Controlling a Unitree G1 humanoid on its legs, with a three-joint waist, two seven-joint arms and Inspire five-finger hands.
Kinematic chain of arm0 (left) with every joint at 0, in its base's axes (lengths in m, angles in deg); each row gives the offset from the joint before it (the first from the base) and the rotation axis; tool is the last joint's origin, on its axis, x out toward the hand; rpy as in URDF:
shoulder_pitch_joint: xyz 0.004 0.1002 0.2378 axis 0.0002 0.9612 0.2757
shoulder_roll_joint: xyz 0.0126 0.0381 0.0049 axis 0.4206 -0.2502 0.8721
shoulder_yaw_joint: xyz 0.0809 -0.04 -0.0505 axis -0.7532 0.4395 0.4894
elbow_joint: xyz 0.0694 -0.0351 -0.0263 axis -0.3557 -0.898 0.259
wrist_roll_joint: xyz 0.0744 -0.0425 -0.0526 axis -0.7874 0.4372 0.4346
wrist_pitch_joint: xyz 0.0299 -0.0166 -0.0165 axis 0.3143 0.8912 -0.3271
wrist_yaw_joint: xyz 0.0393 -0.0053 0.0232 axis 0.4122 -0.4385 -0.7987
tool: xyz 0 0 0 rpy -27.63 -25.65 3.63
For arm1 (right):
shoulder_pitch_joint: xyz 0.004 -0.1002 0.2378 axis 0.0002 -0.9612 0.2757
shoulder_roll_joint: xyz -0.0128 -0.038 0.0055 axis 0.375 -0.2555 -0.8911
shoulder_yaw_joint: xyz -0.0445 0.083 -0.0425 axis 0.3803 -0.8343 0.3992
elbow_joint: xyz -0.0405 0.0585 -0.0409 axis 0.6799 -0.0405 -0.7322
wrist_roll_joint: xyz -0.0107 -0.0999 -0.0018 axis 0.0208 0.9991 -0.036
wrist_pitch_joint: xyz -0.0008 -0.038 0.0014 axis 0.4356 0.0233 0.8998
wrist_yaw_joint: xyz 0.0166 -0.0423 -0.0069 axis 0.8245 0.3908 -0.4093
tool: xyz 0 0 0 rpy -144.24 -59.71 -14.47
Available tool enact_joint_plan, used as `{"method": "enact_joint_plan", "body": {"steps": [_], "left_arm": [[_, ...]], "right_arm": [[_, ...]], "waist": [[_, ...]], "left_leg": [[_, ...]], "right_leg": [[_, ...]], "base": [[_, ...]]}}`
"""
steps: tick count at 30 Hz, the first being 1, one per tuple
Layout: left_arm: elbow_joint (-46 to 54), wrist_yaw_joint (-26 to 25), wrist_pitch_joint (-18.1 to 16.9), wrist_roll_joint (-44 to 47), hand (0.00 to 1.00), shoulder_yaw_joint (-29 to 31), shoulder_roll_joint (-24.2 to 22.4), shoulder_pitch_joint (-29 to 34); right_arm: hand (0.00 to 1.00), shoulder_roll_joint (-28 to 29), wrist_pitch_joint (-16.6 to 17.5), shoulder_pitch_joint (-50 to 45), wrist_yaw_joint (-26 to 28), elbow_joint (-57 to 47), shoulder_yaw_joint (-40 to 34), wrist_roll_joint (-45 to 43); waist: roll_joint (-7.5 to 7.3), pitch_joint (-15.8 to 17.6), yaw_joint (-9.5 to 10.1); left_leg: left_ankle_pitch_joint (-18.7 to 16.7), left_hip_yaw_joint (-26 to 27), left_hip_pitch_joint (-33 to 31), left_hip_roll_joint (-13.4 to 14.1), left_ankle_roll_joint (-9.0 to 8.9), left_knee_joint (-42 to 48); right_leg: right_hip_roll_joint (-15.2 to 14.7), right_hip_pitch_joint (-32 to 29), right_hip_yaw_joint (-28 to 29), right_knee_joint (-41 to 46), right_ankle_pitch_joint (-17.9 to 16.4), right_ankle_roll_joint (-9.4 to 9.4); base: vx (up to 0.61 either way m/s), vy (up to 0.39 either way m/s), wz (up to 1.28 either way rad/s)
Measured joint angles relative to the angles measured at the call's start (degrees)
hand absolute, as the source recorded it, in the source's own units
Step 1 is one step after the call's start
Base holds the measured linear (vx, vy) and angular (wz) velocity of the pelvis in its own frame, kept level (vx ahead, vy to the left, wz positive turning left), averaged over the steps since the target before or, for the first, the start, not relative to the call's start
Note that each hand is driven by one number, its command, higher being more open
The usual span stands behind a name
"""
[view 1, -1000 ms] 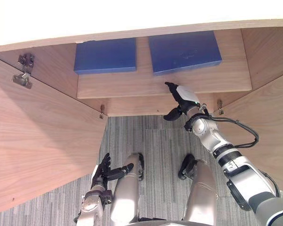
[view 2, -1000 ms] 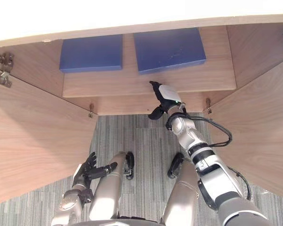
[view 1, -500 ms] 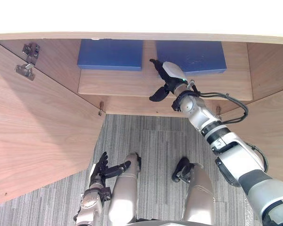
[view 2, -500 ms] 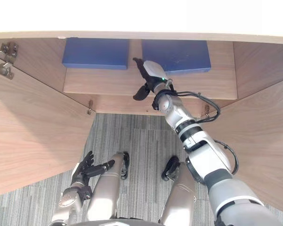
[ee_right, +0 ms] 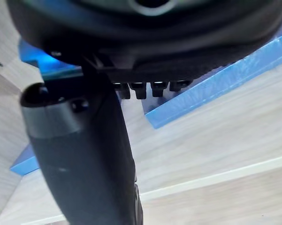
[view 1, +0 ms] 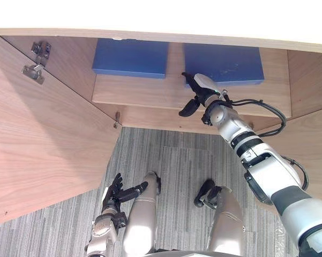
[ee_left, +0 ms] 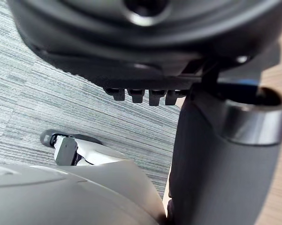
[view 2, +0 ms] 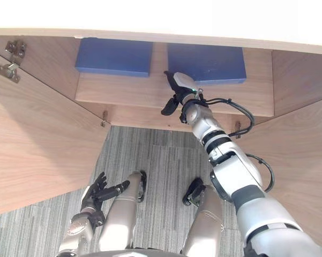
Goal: Walk over to the cabinet, pick up the folder, carry it to the office cabinet, place the folder inside the office cabinet, then close the office cabinet door
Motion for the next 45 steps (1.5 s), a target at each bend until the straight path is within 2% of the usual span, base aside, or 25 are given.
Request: {"method": "enact_joint_plan", "body": {"steps": [3,5,9,13,19,25,27,34,45], "left_arm": [[-0.28,-0.05,0.02,0.00,1.00,0.31,-0.13,0.00],[-0.27,-0.31,0.01,0.01,1.00,0.58,-0.29,0.00],[-0.25,-1.10,0.00,0.01,1.00,0.56,-0.34,0.00],[-0.27,-1.87,-0.10,-0.07,1.00,0.57,-0.31,0.00],[-0.89,-2.07,-1.01,-0.39,1.00,0.59,0.19,0.00],[-0.95,-1.76,-2.40,-0.33,1.00,0.56,0.33,-0.42],[-0.96,-1.69,-2.60,-0.27,1.00,0.53,0.34,-0.87],[-0.95,-1.08,-3.42,1.24,1.00,0.00,0.56,-2.88],[-0.71,0.24,-3.81,4.24,1.00,-0.19,0.70,-4.04]], "right_arm": [[1.00,0.62,-0.50,-0.20,0.00,-0.58,-1.33,-0.11],[1.00,1.84,-1.69,-2.16,-1.82,-4.81,-5.36,-1.05],[1.00,2.06,-2.34,-11.66,-7.63,-26.06,-12.23,0.48],[1.00,2.08,-2.21,-18.81,-13.08,-35.50,-17.49,9.63],[1.00,0.95,-2.39,-27.16,-15.32,-35.30,-20.24,15.92],[1.00,-1.72,-1.79,-28.23,-13.00,-30.17,-19.67,18.18],[1.00,-3.29,-0.54,-27.56,-12.07,-27.53,-19.32,18.17],[1.00,-5.90,0.05,-23.74,-10.25,-20.07,-17.34,18.15],[1.00,-9.09,-0.02,-16.86,-9.91,-17.50,-13.76,18.03]], "waist": [[-0.03,-0.21,-0.17],[-0.03,-0.20,-0.35],[-0.05,-0.20,-0.59],[-0.27,-0.17,-1.03],[-0.73,0.01,-1.70],[-0.94,0.16,-1.57],[-0.94,0.16,-1.39],[-0.71,0.34,-1.00],[0.44,1.10,-0.80]], "left_leg": [[0.06,0.17,0.06,0.12,-0.09,-0.14],[0.07,0.24,0.07,0.33,-0.10,-0.22],[0.07,0.63,0.23,0.52,-0.11,-0.50],[0.06,1.06,0.65,0.50,-0.11,-0.73],[0.05,1.47,0.38,0.80,-0.13,-0.75],[0.04,1.57,-2.11,1.06,-0.14,0.18],[-0.25,1.52,-3.52,1.09,-0.15,1.34],[-1.80,0.38,-9.28,0.90,0.36,7.61],[-1.76,0.13,-13.82,1.10,0.26,10.61]], "right_leg": [[0.15,0.00,0.01,-0.17,0.01,-0.02],[0.41,-0.02,0.02,-0.35,0.03,-0.03],[0.59,-0.18,0.31,-0.60,0.04,-0.02],[0.51,-0.17,0.72,-0.63,0.10,0.07],[0.79,-0.78,1.15,-0.61,0.34,-0.04],[0.99,-3.37,1.52,0.02,0.50,-0.21],[0.91,-4.63,1.72,0.80,0.49,-0.22],[-0.16,-9.90,2.53,6.50,-0.88,-0.35],[-0.58,-14.93,3.40,10.02,-1.47,-0.61]], "base": [[0.01,0.005,-0.01],[0.02,0.009,-0.04],[0.03,0.008,-0.03],[0.02,0.015,-0.04],[0.00,0.003,-0.04],[0.00,0.000,-0.03],[0.00,0.015,-0.02],[-0.06,0.037,0.02],[-0.05,0.008,-0.01]]}}
